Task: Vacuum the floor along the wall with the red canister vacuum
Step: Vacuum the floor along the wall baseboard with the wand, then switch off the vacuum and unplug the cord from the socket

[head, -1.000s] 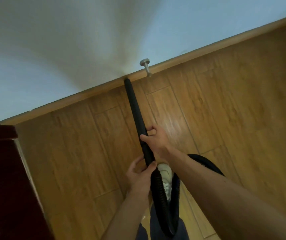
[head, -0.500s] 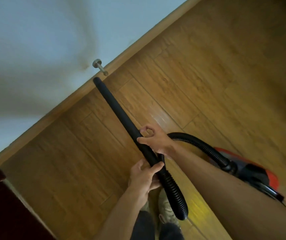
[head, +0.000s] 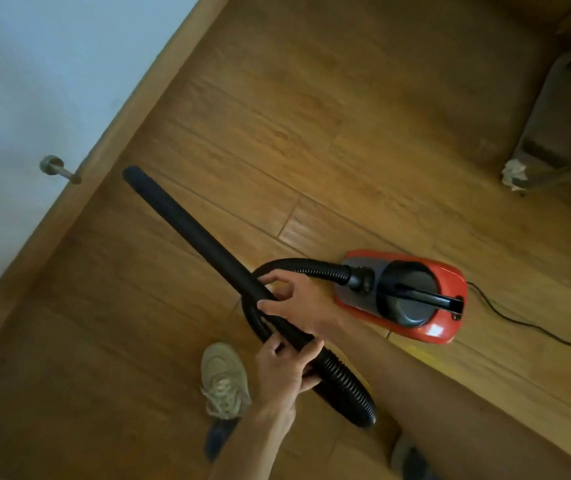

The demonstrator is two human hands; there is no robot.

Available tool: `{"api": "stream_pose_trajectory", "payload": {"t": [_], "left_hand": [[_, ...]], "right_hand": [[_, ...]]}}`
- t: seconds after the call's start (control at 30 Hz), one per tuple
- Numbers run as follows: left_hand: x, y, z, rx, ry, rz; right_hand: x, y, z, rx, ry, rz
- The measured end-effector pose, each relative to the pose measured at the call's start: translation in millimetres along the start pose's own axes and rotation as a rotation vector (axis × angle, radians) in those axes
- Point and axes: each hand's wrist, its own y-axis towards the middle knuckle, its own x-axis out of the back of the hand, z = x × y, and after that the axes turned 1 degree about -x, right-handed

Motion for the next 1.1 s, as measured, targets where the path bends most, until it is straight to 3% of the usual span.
{"api": "stream_pose_trajectory", "payload": {"t": [0.23,0.47,1.1], "left_hand": [[-79,2,66,0.07,-0.045,-0.014],[-139,2,108,0.045,-0.011,0.094],[-225,56,209,0.128,-0.103,-0.044]], "right_hand": [[64,-57,-45,0.027,-0.041,0.03],[120,-90,-100,0.068,0.001,-0.065],[182,-98,-235,-0.019,-0.049,-0.189]]}}
